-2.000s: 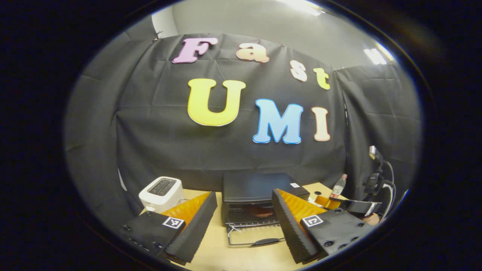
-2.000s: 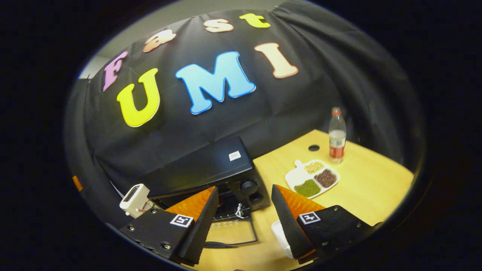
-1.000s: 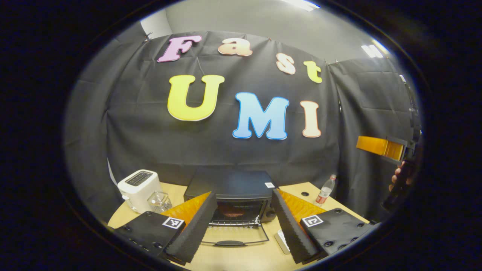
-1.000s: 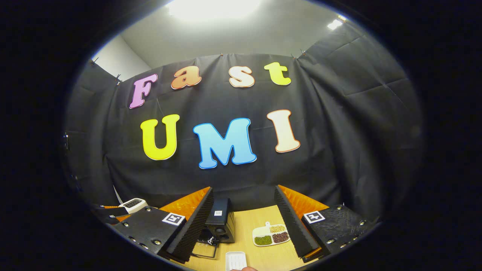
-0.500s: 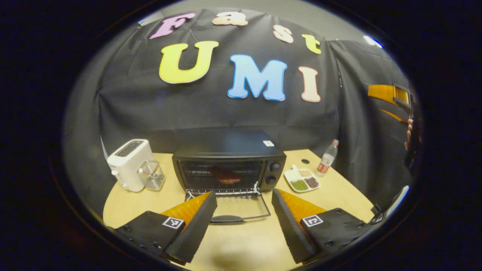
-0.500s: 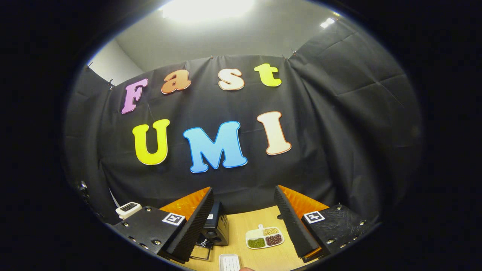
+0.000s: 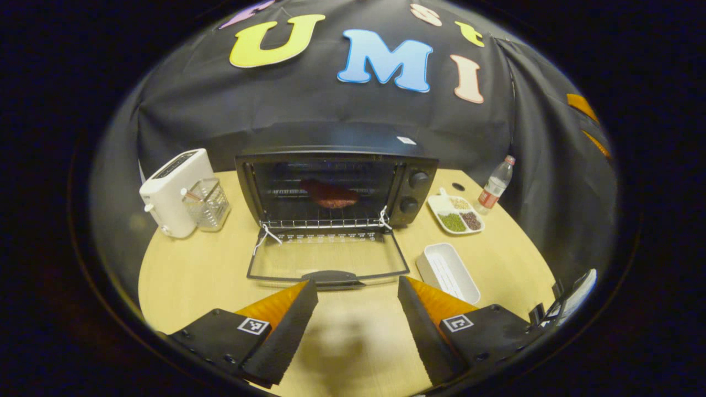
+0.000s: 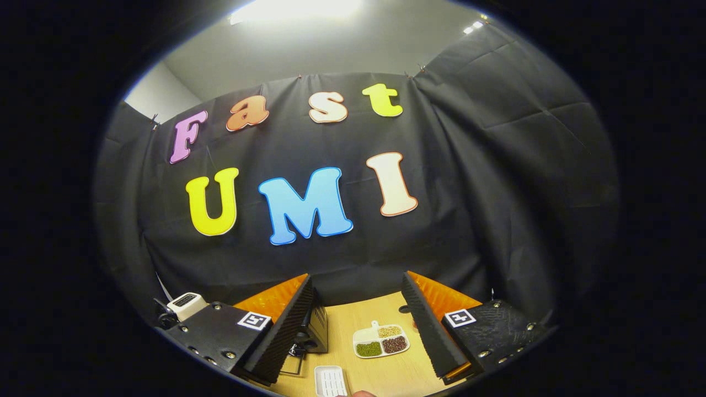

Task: Open the electric oven with the left hand, put the food in, and close the electric oven.

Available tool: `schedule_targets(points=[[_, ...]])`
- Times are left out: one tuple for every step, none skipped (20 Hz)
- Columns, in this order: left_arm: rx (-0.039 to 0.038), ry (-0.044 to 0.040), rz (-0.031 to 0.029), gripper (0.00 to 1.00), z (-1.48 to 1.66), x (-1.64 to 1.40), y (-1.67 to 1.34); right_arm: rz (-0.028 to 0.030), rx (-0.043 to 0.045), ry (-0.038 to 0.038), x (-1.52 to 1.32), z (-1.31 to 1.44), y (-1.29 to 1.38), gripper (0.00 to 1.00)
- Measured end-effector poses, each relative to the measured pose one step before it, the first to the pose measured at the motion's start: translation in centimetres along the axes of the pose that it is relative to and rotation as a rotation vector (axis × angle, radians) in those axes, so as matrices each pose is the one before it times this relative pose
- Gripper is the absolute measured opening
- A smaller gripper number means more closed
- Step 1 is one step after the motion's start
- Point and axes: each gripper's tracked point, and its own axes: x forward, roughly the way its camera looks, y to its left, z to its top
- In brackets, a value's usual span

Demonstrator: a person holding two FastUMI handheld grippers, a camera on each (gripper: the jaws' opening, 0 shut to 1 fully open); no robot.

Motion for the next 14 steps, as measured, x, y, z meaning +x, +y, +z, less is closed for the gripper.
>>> schedule_targets(points=[[0.00306,0.01675,0.00299,1.00,-0.550,0.492,0.258,-0.00367,0.00407,-0.00179,0.055,0.071,-0.136,0.98],[0.00132,0.02009,0.00113,0.98,-0.510,0.577,0.206,-0.00344,0.00053,-0.00127,0.013,-0.007,-0.124,0.98],[-0.00338,0.02133,-0.00113,0.95,-0.592,0.775,0.065,-0.00378,-0.00360,0.00114,0.046,-0.011,-0.131,0.98],[-0.00755,0.02658,-0.01107,1.00,-0.626,0.702,-0.057,-0.00261,-0.00429,0.00345,0.163,-0.192,-0.192,0.98],[-0.00412,0.02550,-0.00273,0.98,-0.597,0.678,0.137,-0.00129,-0.00240,0.00290,0.095,-0.114,-0.061,0.99],[0.00073,0.01550,0.00810,0.98,-0.235,0.686,0.398,-0.00320,-0.00346,0.00286,0.112,-0.122,-0.068,0.99],[-0.00015,0.01769,0.00278,0.98,-0.337,0.689,0.238,-0.00954,-0.00822,0.00551,0.054,-0.156,-0.288,0.99],[0.00149,0.01577,0.00233,0.98,-0.278,0.646,0.148,-0.01048,-0.00689,0.00097,0.056,-0.136,-0.331,0.99],[0.00473,0.01174,0.00370,0.98,-0.143,0.513,0.267,-0.00583,-0.00176,-0.00400,-0.108,0.146,-0.146,0.99],[0.00593,0.00922,0.00328,0.98,-0.127,0.612,0.214,-0.00610,-0.00157,-0.00518,-0.001,0.026,-0.103,0.98],[0.00591,0.00881,0.00128,0.98,-0.210,0.553,0.220,-0.00563,-0.00660,-0.00145,0.064,-0.009,-0.035,0.98],[0.00090,0.01168,0.00241,0.95,-0.116,0.507,0.198,-0.00402,-0.01003,0.00009,0.068,-0.199,-0.114,0.98],[-0.00807,0.01112,0.00058,0.98,-0.194,0.481,0.116,-0.00527,-0.00666,0.00224,-0.051,-0.130,-0.158,0.98],[-0.01082,0.01238,-0.00110,0.98,-0.152,0.472,0.044,-0.00185,-0.00170,0.00521,0.172,-0.159,-0.032,0.98]])
